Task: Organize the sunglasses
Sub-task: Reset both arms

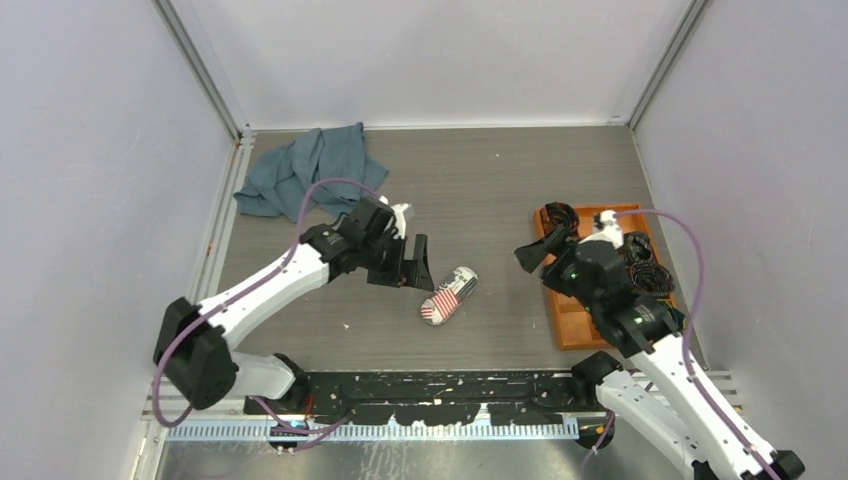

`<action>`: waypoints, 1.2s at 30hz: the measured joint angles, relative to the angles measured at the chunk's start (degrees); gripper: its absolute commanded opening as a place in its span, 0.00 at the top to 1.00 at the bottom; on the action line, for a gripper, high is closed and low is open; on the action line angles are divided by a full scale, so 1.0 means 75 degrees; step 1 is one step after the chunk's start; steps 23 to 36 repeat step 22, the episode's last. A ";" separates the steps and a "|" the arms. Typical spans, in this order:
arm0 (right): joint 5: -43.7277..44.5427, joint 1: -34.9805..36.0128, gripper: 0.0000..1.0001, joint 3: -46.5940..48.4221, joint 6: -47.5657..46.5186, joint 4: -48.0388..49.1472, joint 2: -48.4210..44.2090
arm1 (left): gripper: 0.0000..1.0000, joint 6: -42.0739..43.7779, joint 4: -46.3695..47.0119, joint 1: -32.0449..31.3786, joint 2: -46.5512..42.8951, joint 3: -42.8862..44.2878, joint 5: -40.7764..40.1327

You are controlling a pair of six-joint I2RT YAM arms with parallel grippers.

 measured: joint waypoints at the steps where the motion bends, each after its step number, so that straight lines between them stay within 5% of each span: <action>1: 0.0443 -0.0003 0.11 0.0315 -0.0114 -0.0437 -0.0111 | 0.12 0.0026 -0.0061 0.0003 -0.0233 0.0029 -0.0087; 5: 0.1865 -0.0003 0.01 0.1542 -0.0507 -0.1687 -0.0274 | 0.12 0.0157 -0.0446 0.0003 -0.0927 0.0274 -0.0490; 16: 0.4593 -0.0003 0.00 0.3695 -0.0711 -0.3622 0.0344 | 0.11 0.0425 -0.1792 0.0003 -0.2871 0.1250 -0.2407; 22: 0.4908 -0.0003 0.00 0.3573 -0.0714 -0.3791 0.0251 | 0.11 0.0393 -0.2025 0.0003 -0.3829 0.0941 -0.3450; 36: 0.4908 -0.0003 0.00 0.3573 -0.0714 -0.3791 0.0251 | 0.11 0.0393 -0.2025 0.0003 -0.3829 0.0941 -0.3450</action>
